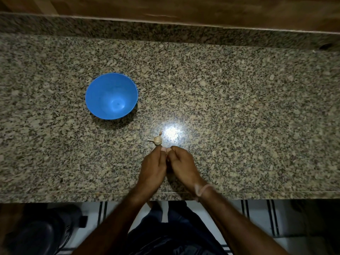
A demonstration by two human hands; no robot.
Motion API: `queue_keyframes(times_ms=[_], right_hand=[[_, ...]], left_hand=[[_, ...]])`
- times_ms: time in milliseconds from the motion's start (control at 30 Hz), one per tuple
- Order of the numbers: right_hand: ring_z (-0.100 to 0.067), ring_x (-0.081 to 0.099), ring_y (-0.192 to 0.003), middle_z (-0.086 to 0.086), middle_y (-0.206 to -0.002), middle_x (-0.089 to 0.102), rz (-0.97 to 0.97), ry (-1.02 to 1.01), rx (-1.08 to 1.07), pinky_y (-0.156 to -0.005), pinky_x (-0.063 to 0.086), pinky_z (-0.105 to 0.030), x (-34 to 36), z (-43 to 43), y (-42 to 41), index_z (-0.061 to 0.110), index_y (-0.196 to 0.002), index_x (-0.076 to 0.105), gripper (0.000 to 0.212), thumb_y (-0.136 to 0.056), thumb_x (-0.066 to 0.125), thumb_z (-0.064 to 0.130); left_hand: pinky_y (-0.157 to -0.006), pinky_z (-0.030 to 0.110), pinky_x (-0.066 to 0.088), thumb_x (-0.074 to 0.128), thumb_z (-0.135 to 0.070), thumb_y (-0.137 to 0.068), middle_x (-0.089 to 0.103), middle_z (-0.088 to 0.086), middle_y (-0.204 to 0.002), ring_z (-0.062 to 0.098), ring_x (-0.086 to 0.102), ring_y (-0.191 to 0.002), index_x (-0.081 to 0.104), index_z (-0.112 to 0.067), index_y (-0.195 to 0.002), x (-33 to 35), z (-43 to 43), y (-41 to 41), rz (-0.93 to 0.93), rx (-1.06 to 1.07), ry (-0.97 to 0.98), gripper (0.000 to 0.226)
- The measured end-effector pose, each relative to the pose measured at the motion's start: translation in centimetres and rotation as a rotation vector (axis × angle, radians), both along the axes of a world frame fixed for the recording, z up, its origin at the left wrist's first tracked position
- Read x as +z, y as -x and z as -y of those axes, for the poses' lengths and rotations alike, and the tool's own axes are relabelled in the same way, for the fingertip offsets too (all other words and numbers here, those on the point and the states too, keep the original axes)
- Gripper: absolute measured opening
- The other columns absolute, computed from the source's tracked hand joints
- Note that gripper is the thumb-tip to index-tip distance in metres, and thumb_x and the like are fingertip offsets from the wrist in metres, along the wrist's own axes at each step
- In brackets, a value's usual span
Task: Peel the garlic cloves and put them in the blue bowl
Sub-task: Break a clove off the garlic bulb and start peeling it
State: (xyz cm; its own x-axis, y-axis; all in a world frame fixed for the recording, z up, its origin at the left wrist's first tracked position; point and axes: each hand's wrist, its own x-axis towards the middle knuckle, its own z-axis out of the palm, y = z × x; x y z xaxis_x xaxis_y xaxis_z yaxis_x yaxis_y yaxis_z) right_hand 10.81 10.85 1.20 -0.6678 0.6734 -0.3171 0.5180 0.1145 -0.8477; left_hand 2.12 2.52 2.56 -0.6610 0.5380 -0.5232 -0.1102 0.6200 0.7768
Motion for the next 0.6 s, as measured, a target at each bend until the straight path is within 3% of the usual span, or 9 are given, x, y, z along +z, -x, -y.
queue_keyframes(times_ms=[33, 100, 133, 233, 267, 400, 467, 533, 600], right_hand=[[-0.013, 0.048, -0.068, 0.006, -0.07, 0.052, 0.018, 0.001, -0.036, -0.063, 0.031, -0.029, 0.5, 0.2, 0.1, 0.016, -0.076, 0.055, 0.032, -0.107, 0.046, 0.021], [-0.01, 0.043, -0.068, 0.008, -0.072, 0.047, 0.033, -0.091, -0.001, -0.061, 0.027, -0.024, 0.9, -0.4, -0.1, 0.017, -0.078, 0.052, 0.029, -0.107, 0.046, 0.02], [-0.008, 0.043, -0.066, 0.009, -0.069, 0.048, 0.009, -0.016, 0.007, -0.06, 0.029, -0.021, 0.9, -0.5, -0.1, 0.018, -0.076, 0.052, 0.032, -0.108, 0.048, 0.02], [-0.01, 0.044, -0.058, 0.004, -0.061, 0.05, 0.085, 0.032, 0.059, -0.056, 0.036, -0.024, 1.2, -1.1, 0.0, 0.019, -0.068, 0.052, 0.041, -0.108, 0.052, 0.02], [-0.01, 0.043, -0.058, 0.005, -0.06, 0.049, 0.096, 0.023, 0.063, -0.057, 0.035, -0.025, 1.6, -1.1, 0.2, 0.02, -0.067, 0.051, 0.041, -0.108, 0.052, 0.021], [-0.011, 0.042, -0.068, 0.01, -0.07, 0.043, 0.071, -0.303, 0.065, -0.061, 0.026, -0.023, 0.5, -0.3, 0.0, 0.021, -0.077, 0.046, 0.03, -0.107, 0.047, 0.018], [-0.011, 0.043, -0.066, 0.008, -0.068, 0.045, 0.066, -0.248, 0.136, -0.06, 0.028, -0.023, -0.1, -0.3, -0.3, 0.021, -0.075, 0.048, 0.033, -0.107, 0.049, 0.017], [-0.012, 0.04, -0.057, 0.004, -0.062, 0.045, 0.102, -0.157, 0.179, -0.056, 0.03, -0.027, 0.1, -0.8, -0.1, 0.021, -0.068, 0.05, 0.039, -0.108, 0.049, 0.019], [-0.013, 0.036, -0.053, 0.002, -0.06, 0.044, 0.161, -0.028, 0.137, -0.052, 0.028, -0.027, 0.5, -1.0, 0.3, 0.02, -0.067, 0.051, 0.041, -0.107, 0.047, 0.018]], left_hand=[[-0.066, 0.033, 0.047, 0.039, -0.023, -0.111, 0.066, 0.003, -0.08, 0.019, 0.062, -0.073, 0.063, -0.009, -0.094, -0.1, -0.1, 0.2, 0.084, 0.005, -0.003, 0.033], [-0.049, 0.029, 0.039, 0.039, -0.024, -0.111, 0.057, -0.001, -0.065, 0.015, 0.052, -0.055, 0.056, -0.011, -0.082, 0.5, -0.5, 0.2, 0.299, 0.002, -0.024, 0.036], [-0.047, 0.029, 0.034, 0.039, -0.023, -0.111, 0.054, -0.004, -0.062, 0.011, 0.047, -0.051, 0.055, -0.012, -0.081, 0.7, -0.8, 0.3, 0.272, -0.024, -0.041, 0.035], [-0.059, 0.028, 0.034, 0.039, -0.018, -0.11, 0.055, -0.01, -0.071, 0.005, 0.05, -0.062, 0.055, -0.013, -0.092, 0.9, -0.7, 0.1, -0.182, -0.148, 0.057, 0.025], [-0.058, 0.027, 0.033, 0.039, -0.018, -0.11, 0.055, -0.01, -0.071, 0.005, 0.051, -0.062, 0.055, -0.012, -0.092, 0.9, -0.8, 0.1, -0.211, -0.134, 0.068, 0.025], [-0.037, 0.02, 0.024, 0.038, -0.019, -0.109, 0.041, -0.003, -0.055, 0.007, 0.036, -0.041, 0.048, -0.013, -0.075, 1.5, -1.7, 1.1, 0.408, 0.01, 0.005, 0.037], [-0.041, 0.023, 0.03, 0.038, -0.02, -0.111, 0.045, -0.002, -0.061, 0.005, 0.041, -0.044, 0.051, -0.013, -0.078, 1.8, -1.5, 1.2, 0.258, -0.094, 0.02, 0.036], [-0.055, 0.031, 0.038, 0.038, -0.023, -0.111, 0.057, -0.004, -0.071, 0.006, 0.054, -0.061, 0.057, -0.013, -0.091, 0.5, -0.6, 0.5, -0.122, -0.144, 0.074, 0.029], [-0.062, 0.033, 0.043, 0.039, -0.024, -0.111, 0.063, -0.003, -0.073, 0.012, 0.06, -0.066, 0.059, -0.013, -0.091, 0.3, -0.2, 0.3, -0.128, -0.072, 0.05, 0.03]])
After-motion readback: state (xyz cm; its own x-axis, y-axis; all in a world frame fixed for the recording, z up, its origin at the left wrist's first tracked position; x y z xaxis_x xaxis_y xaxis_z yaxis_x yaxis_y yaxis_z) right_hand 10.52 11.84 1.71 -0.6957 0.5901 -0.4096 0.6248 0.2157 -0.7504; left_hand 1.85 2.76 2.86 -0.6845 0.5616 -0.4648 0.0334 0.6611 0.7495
